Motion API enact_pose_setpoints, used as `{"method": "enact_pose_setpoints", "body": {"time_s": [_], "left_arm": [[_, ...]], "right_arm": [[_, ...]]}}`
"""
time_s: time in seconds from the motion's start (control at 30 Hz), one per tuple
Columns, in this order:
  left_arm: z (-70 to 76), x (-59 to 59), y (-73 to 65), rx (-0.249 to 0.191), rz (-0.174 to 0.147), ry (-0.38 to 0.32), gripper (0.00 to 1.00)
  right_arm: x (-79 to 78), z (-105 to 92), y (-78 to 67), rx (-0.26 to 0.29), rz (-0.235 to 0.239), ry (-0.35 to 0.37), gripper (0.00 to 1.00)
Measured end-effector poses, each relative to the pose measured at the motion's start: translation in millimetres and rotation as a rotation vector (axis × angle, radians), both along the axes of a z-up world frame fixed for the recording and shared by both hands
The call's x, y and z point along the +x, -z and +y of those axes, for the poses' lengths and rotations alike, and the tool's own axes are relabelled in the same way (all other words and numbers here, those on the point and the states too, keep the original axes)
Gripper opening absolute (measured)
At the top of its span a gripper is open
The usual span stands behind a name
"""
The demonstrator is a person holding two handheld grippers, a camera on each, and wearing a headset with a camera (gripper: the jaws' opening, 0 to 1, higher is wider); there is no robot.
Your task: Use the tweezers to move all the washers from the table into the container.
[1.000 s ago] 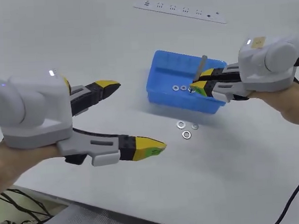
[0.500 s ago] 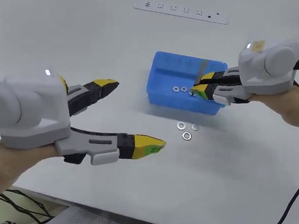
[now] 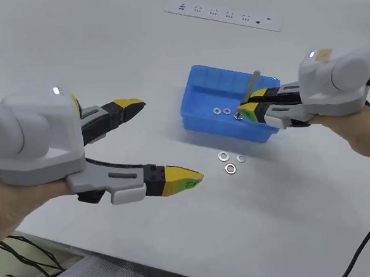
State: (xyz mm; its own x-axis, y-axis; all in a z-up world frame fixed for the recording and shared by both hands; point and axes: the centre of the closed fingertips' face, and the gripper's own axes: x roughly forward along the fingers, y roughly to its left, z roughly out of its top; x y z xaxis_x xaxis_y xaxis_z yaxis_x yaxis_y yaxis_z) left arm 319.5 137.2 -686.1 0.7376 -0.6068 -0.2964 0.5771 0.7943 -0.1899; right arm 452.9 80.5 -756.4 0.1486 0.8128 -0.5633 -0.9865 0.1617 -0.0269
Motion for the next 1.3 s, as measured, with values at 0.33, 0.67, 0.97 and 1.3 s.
{"method": "enact_pose_setpoints", "body": {"time_s": [0.33, 0.67, 0.97, 1.3], "left_arm": [[6.1, 19.2, -5.9, 0.002, -0.017, -0.028, 0.93], [-20.5, 76.2, -41.4, 0.029, -0.129, 0.105, 0.6], [-46.0, 99.4, -47.5, 0.112, -0.16, 0.28, 0.41], [-55.9, 96.1, -39.9, 0.165, -0.135, 0.4, 0.17]], "right_arm": [[-2.4, 3.3, -19.5, 0.011, -0.046, -0.004, 0.08], [-23.5, 11.1, -31.6, -0.023, -0.109, -0.099, 0.08], [-32.0, 20.4, -41.3, -0.019, -0.135, -0.152, 0.08], [-38.9, 25.6, -39.9, -0.04, -0.156, -0.21, 0.08]]}}
